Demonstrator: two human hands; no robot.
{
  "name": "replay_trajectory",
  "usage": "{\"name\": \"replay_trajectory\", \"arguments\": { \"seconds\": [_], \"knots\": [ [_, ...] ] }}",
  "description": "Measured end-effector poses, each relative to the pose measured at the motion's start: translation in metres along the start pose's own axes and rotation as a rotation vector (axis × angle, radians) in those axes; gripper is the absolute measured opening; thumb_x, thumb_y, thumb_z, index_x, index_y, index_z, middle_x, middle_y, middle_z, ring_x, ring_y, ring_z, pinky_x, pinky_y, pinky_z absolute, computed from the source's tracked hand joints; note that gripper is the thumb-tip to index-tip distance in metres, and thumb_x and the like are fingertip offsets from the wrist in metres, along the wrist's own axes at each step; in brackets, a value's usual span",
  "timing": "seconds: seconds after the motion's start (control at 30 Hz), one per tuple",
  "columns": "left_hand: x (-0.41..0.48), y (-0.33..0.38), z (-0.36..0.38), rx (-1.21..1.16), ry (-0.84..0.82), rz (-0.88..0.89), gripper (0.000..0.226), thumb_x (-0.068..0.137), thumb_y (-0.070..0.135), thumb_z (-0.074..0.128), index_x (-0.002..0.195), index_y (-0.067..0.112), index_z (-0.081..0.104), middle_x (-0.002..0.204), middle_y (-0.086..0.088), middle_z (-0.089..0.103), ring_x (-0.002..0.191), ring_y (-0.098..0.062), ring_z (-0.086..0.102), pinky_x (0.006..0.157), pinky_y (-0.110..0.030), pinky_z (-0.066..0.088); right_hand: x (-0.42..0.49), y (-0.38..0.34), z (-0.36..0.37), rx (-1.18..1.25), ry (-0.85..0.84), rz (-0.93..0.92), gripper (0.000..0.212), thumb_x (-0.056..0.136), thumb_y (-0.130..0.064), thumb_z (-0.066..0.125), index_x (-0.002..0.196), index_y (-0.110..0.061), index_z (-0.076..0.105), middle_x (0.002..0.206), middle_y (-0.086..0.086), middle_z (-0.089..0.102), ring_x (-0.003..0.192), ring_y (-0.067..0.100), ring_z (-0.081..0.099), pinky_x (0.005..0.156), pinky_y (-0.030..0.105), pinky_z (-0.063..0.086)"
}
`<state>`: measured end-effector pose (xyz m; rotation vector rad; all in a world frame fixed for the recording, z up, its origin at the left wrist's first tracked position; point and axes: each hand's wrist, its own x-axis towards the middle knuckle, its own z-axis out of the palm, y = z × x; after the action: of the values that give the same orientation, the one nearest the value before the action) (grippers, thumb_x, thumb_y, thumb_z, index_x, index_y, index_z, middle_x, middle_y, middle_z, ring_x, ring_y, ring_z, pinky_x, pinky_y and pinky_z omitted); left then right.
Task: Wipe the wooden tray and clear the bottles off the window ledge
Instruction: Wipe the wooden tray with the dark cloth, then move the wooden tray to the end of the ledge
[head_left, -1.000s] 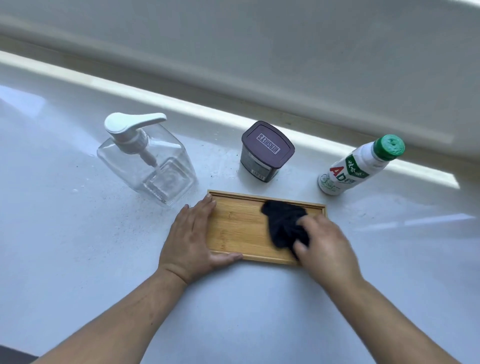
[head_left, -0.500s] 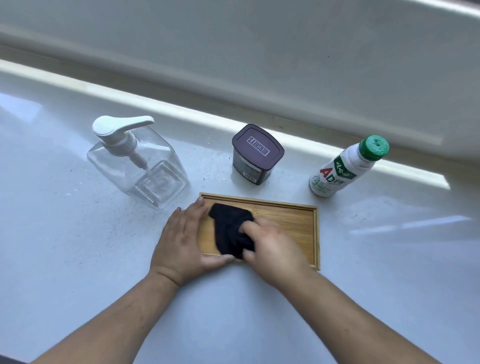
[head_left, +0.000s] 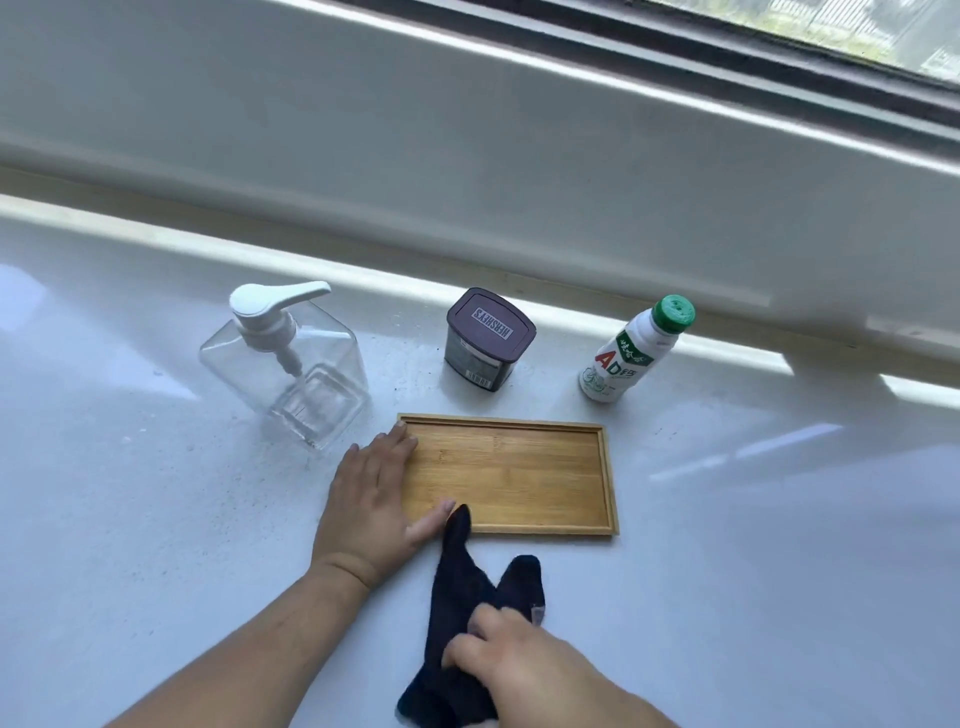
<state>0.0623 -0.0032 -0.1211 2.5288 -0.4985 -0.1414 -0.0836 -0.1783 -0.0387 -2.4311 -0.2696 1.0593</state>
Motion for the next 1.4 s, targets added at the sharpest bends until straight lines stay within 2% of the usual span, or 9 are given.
{"name": "replay_trajectory", "arguments": {
  "seconds": [0.07,0.13,0.2,0.27,0.4,0.6,0.93,1.17,1.4],
  "knots": [
    [0.0,0.002,-0.007,-0.058,-0.038,-0.018,0.08,0.09,0.064,0.057,0.15,0.011,0.049,0.164,-0.007,0.04,0.149,-0.026,0.039,0.127,-0.05,0.02,-0.003,0.001,-0.004,0.159,0.057,0.062,0.04,0.087,-0.063,0.06,0.123,-0.047,0.055,0.118,-0.015,0.052,0.116,0.007,0.052,0.103,0.042,0.045],
    [-0.002,0.003,-0.016,-0.15,-0.07,-0.106,0.068,0.094,0.05,0.065,0.152,0.02,0.045,0.165,-0.002,0.039,0.15,-0.021,0.035,0.125,-0.041,0.024,-0.007,0.015,-0.028,0.383,0.373,0.208,0.038,0.081,-0.073,0.059,0.113,-0.052,0.06,0.114,-0.027,0.057,0.113,-0.004,0.056,0.101,0.032,0.049],
    [-0.005,0.006,-0.029,-0.269,-0.054,-0.303,0.058,0.091,0.047,0.062,0.146,0.029,0.05,0.142,0.003,0.059,0.127,-0.015,0.052,0.102,-0.033,0.043,-0.01,0.041,-0.055,0.47,0.713,0.429,0.044,0.086,-0.069,0.055,0.126,-0.052,0.055,0.13,-0.027,0.055,0.125,0.004,0.053,0.104,0.033,0.047],
    [-0.002,0.013,-0.041,-0.382,-0.094,-0.478,0.053,0.089,0.045,0.059,0.14,0.032,0.051,0.104,0.014,0.062,0.091,-0.003,0.057,0.074,-0.03,0.046,-0.008,0.062,-0.082,0.669,0.856,0.627,0.061,0.092,-0.068,0.05,0.147,-0.042,0.042,0.149,-0.006,0.051,0.137,0.022,0.046,0.103,0.038,0.042],
    [0.021,0.03,-0.053,-0.642,-0.278,-0.679,0.051,0.087,0.037,0.066,0.136,0.035,0.05,0.124,0.007,0.059,0.098,-0.012,0.06,0.077,-0.035,0.047,0.008,0.077,-0.098,1.114,0.78,0.677,0.078,0.088,-0.078,0.039,0.154,-0.036,0.036,0.157,0.0,0.045,0.139,0.026,0.042,0.1,0.042,0.033],
    [0.029,0.052,-0.066,-0.758,-0.315,-0.744,0.043,0.063,0.042,0.064,0.106,0.037,0.058,0.116,0.007,0.058,0.102,-0.016,0.053,0.084,-0.042,0.044,-0.016,0.077,-0.089,1.237,0.798,0.592,0.084,0.079,-0.087,0.038,0.148,-0.039,0.045,0.138,-0.012,0.048,0.131,0.015,0.044,0.104,0.039,0.03],
    [0.031,0.175,-0.029,-0.781,-0.455,-0.644,0.061,0.049,0.047,0.066,0.109,0.039,0.062,0.121,0.0,0.063,0.117,-0.022,0.058,0.107,-0.055,0.048,-0.132,0.163,-0.105,1.206,0.948,0.504,0.08,0.079,-0.086,0.033,0.141,-0.038,0.053,0.135,-0.009,0.053,0.127,0.012,0.046,0.11,0.037,0.033],
    [0.068,0.3,0.023,-0.767,-0.492,-0.617,0.045,0.065,0.039,0.067,0.11,0.036,0.064,0.12,-0.002,0.062,0.11,-0.02,0.059,0.1,-0.05,0.053,-0.204,0.271,-0.144,1.187,0.993,0.542,0.092,0.077,-0.087,0.032,0.146,-0.029,0.054,0.141,-0.004,0.055,0.135,0.019,0.049,0.12,0.047,0.033],
    [0.125,0.38,0.065,-0.717,-0.425,-0.598,0.028,0.083,0.028,0.071,0.111,0.031,0.065,0.119,-0.005,0.06,0.106,-0.022,0.058,0.098,-0.051,0.054,-0.217,0.361,-0.188,1.175,1.032,0.508,0.073,0.09,-0.078,0.032,0.138,-0.029,0.056,0.128,-0.007,0.056,0.116,0.014,0.048,0.1,0.035,0.034]
  ]
}}
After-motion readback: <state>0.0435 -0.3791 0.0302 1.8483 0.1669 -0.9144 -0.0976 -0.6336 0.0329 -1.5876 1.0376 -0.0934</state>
